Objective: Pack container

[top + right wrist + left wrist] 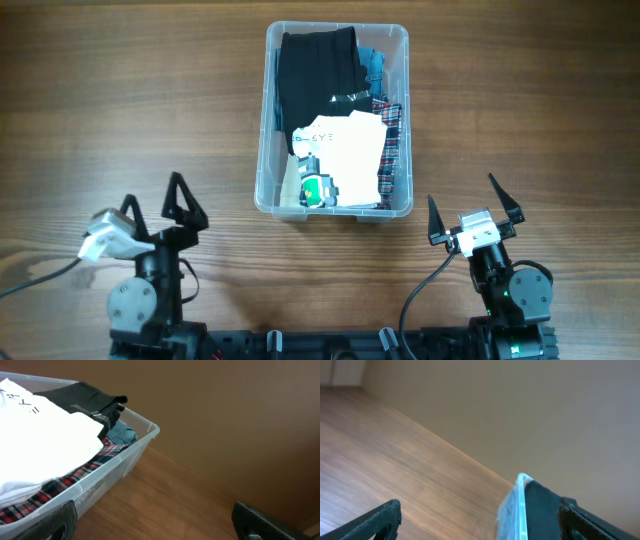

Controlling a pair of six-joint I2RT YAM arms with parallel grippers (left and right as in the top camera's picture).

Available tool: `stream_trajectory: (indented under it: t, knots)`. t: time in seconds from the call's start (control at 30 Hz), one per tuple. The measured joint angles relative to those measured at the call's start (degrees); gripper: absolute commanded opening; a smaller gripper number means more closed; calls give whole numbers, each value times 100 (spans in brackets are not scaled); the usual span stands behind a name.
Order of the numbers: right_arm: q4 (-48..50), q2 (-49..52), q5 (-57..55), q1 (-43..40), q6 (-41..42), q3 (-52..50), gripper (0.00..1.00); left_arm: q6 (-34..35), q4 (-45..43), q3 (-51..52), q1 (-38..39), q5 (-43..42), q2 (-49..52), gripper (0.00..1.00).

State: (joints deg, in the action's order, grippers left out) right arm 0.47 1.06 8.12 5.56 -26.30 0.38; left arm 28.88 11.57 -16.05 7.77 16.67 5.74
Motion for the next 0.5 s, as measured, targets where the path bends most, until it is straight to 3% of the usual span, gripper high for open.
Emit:
stream_trajectory:
  t: [0.23, 0.5]
  knots:
    - [0, -2, 0, 0, 0, 0, 100, -636, -732, 730, -168, -955, -439, 100]
    - [0, 0, 0, 0, 0, 2, 100, -1266, -776, 1032, -216, -1526, -463, 100]
